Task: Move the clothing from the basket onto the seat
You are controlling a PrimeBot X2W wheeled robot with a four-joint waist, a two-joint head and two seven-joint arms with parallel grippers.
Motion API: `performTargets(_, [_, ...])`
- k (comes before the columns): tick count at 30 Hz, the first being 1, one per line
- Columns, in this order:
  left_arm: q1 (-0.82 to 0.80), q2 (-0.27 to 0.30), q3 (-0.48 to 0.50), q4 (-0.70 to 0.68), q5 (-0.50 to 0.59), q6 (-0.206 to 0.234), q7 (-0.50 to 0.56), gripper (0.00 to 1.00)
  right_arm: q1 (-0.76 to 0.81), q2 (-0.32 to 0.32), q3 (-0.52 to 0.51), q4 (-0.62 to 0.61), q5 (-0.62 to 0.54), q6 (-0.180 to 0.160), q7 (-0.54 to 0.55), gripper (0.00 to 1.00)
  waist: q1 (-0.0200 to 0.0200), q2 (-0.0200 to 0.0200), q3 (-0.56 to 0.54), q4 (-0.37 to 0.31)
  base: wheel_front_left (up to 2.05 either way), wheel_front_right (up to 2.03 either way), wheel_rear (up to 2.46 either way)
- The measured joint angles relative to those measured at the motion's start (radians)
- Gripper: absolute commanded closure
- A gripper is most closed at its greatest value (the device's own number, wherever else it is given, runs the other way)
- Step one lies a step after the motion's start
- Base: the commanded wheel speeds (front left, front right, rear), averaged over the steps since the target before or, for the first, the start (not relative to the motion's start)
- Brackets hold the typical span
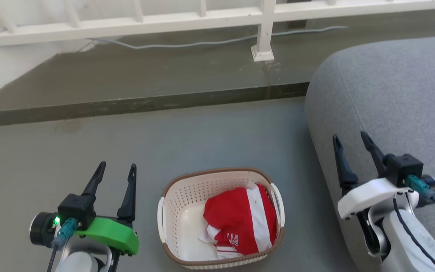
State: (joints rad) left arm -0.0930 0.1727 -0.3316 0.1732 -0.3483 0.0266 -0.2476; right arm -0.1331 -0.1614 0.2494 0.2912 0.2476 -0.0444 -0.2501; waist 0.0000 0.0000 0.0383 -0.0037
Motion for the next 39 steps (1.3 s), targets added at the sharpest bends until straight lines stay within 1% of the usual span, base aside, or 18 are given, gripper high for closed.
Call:
performTargets(9, [-0.048, -0.01, -0.039, -0.005, 0.01, -0.01, 0.011, 0.0, -0.053, 0.003, 0.006, -0.045, -0.004, 0.009, 0.0, 0.0, 0.0, 0.0, 0.076, -0.031, 0.0, 0.0, 0.0])
performTargets(14, [-0.078, -0.03, -0.06, 0.007, 0.012, -0.018, 0.021, 0.0, -0.095, 0.008, 0.017, -0.067, -0.01, 0.018, 0.0, 0.0, 0.0, 0.0, 0.129, -0.058, 0.0, 0.0, 0.0])
performTargets(17, [-0.098, -0.032, -0.071, 0.016, 0.018, -0.02, 0.031, 0.0, -0.121, 0.017, 0.02, -0.081, -0.011, 0.026, 0.0, 0.0, 0.0, 0.0, 0.162, -0.077, 0.0, 0.0, 0.0])
performTargets(20, [-0.126, -0.036, -0.092, 0.029, 0.02, -0.028, 0.048, 0.0, -0.146, 0.035, 0.024, -0.096, -0.011, 0.027, 0.0, 0.0, 0.0, 0.0, 0.197, -0.099, 0.0, 0.0, 0.0])
performTargets(22, [-0.142, -0.04, -0.102, 0.042, 0.033, -0.036, 0.06, 0.0, -0.159, 0.041, 0.026, -0.108, -0.011, 0.035, 0.0, 0.0, 0.0, 0.0, 0.221, -0.114, 0.0, 0.0, 0.0])
performTargets(25, [-0.158, -0.043, -0.118, 0.049, 0.051, -0.037, 0.072, 0.0, -0.171, 0.044, 0.027, -0.118, -0.011, 0.035, -0.001, 0.0, 0.0, 0.0, 0.246, -0.129, 0.0, 0.0, 0.0])
performTargets(28, [-0.184, -0.055, -0.134, 0.074, 0.057, -0.05, 0.096, 0.0, -0.179, 0.057, 0.027, -0.132, -0.011, 0.035, -0.002, 0.0, 0.0, 0.0, 0.284, -0.152, 0.0, 0.0, 0.0])
performTargets(34, [-0.244, -0.055, -0.184, 0.142, 0.084, -0.069, 0.156, 0.0, -0.213, 0.069, 0.028, -0.161, -0.009, 0.035, -0.002, 0.0, 0.0, 0.0, 0.364, -0.199, 0.0, 0.0, 0.0])
performTargets(39, [-0.294, -0.058, -0.193, 0.21, 0.105, -0.079, 0.196, 0.0, -0.237, 0.078, 0.028, -0.168, -0.009, 0.038, -0.002, 0.0, 0.0, 0.0, 0.43, -0.236, 0.0, 0.0, 0.0])
